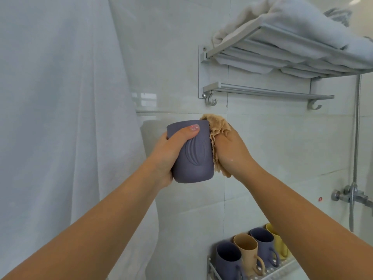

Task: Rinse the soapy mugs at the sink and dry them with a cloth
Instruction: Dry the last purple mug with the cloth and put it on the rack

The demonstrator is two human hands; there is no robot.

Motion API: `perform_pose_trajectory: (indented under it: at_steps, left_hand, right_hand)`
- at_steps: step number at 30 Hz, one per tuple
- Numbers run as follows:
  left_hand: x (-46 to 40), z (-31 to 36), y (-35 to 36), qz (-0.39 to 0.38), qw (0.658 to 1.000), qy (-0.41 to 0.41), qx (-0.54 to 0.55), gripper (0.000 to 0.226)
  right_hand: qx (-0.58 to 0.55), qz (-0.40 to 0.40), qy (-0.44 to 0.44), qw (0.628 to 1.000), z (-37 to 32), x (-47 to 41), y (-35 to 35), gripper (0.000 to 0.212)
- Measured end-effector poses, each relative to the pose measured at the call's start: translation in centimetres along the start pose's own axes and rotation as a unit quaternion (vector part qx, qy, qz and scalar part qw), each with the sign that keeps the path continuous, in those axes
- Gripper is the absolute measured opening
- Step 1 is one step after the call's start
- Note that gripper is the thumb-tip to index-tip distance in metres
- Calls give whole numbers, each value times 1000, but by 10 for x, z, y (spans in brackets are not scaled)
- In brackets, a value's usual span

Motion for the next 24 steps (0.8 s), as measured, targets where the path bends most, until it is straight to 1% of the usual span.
perform_pose_trajectory:
  at_steps: [2, 5, 8, 10, 13, 16, 20, 22, 24]
  left_hand:
    - [-2, -2, 0, 13, 1000, 9, 10, 36]
    - [-4, -4, -1, 45, 999, 8, 29, 41]
    - [-3, -7, 0, 61, 996, -9, 65, 50]
    - [-2, -9, 2, 69, 993, -11, 96, 54]
    - [-3, -9, 0, 87, 987, -15, 131, 57]
    - [-2, -7, -3, 68, 991, -27, 115, 57]
    - [2, -2, -3, 21, 999, -14, 42, 49]
    - [2, 0, -4, 3, 999, -25, 41, 45]
    - [2, -1, -4, 0, 998, -37, 47, 45]
  right_hand:
    - [-64, 13, 31, 997, 3, 0, 0, 29]
    - [-185, 23, 78, 979, 6, 4, 5, 27]
    - [-252, 49, 107, 960, 11, 8, 11, 24]
    - [-279, 73, 111, 951, 9, 10, 15, 22]
    - [-260, 84, 75, 959, 9, 12, 20, 25]
    - [-221, 76, 17, 972, 4, 15, 18, 35]
    - [-94, 77, -7, 993, 9, 7, 5, 23]
    - [-33, 70, -19, 997, 13, 2, 2, 19]
    - [1, 79, -23, 997, 13, -2, 0, 29]
Point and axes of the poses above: each hand's wrist, its own x-axis away from the middle knuckle, its own y-axis out of the palm, z = x × y, the point moved 2 cm from there along -x, towards the middle knuckle, and after that the axes turned 8 degrees about -y, right-handed, at the moved point
